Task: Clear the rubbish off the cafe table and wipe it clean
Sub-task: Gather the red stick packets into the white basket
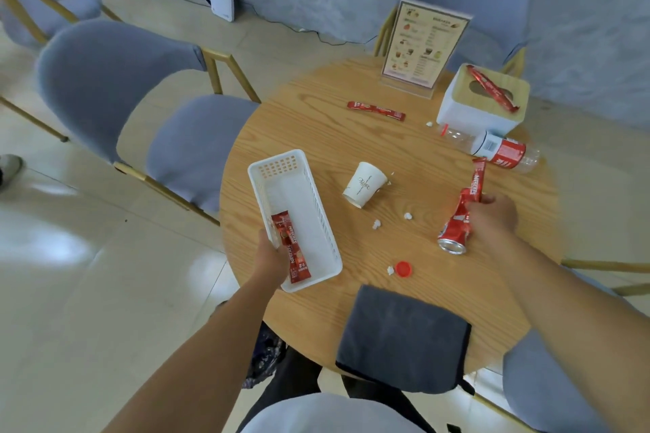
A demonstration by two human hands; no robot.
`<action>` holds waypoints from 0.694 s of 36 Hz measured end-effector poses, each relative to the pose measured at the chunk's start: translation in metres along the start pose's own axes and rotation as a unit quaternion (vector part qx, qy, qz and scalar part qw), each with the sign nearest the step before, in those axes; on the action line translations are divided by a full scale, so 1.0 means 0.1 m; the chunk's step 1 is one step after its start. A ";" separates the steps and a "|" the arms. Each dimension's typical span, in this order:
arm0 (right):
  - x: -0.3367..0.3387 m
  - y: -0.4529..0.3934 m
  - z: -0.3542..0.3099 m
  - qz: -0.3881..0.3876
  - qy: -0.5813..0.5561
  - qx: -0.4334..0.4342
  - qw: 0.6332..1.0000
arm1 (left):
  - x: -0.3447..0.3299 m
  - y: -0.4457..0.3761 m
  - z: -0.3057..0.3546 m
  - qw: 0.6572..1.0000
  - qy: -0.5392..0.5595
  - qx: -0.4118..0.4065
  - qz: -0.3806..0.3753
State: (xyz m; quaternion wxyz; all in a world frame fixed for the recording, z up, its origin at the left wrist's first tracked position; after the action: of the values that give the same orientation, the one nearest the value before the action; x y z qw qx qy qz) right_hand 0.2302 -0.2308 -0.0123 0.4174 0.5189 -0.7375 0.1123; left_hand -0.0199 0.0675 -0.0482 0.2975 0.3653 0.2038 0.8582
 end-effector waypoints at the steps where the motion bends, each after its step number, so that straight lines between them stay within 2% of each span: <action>1: -0.03 0.09 -0.07 -0.003 -0.013 0.006 1.000 | 0.01 -0.01 -0.01 1.000 -0.001 0.002 -0.002; 4: -0.13 0.43 -0.26 -0.051 -0.054 0.033 0.997 | -0.02 -0.09 -0.09 1.000 -0.003 -0.008 -0.007; 7: -0.28 0.87 -0.41 -0.157 -0.063 0.081 0.982 | -0.04 -0.15 -0.15 1.000 0.000 -0.019 -0.011; 11: -0.50 1.51 -0.51 -0.338 -0.019 0.120 0.933 | -0.05 -0.12 -0.11 1.000 0.017 -0.009 -0.004; 13: -0.65 1.76 -0.49 -0.399 0.026 0.135 0.907 | -0.06 -0.15 -0.13 1.000 0.017 -0.013 0.000; 15: -0.78 1.94 -0.46 -0.408 0.075 0.166 0.895 | -0.11 -0.21 -0.18 1.000 0.017 -0.012 0.003; 20: -1.17 2.27 -0.43 -0.372 0.174 0.249 0.877 | -0.10 -0.19 -0.17 0.999 0.036 -0.002 0.009; 25: -1.44 2.40 -0.42 -0.340 0.247 0.272 0.866 | -0.10 -0.17 -0.14 0.999 0.033 -0.018 0.011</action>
State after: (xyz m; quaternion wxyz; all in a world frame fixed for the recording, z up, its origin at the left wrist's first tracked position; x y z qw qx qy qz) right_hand 0.0612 -0.0042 -0.0268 0.4400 0.7859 -0.3286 0.2843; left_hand -0.0188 0.0716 -0.0721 0.2879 0.3339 0.1941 0.8763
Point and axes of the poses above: each hand's wrist, its own y-axis away from the middle knuckle, its own x-axis out of the back of the hand, z = x × y, the point moved 2 cm from there along -y, towards the middle knuckle, and after that the axes turned 11 degrees about z, right-handed, at the moved point
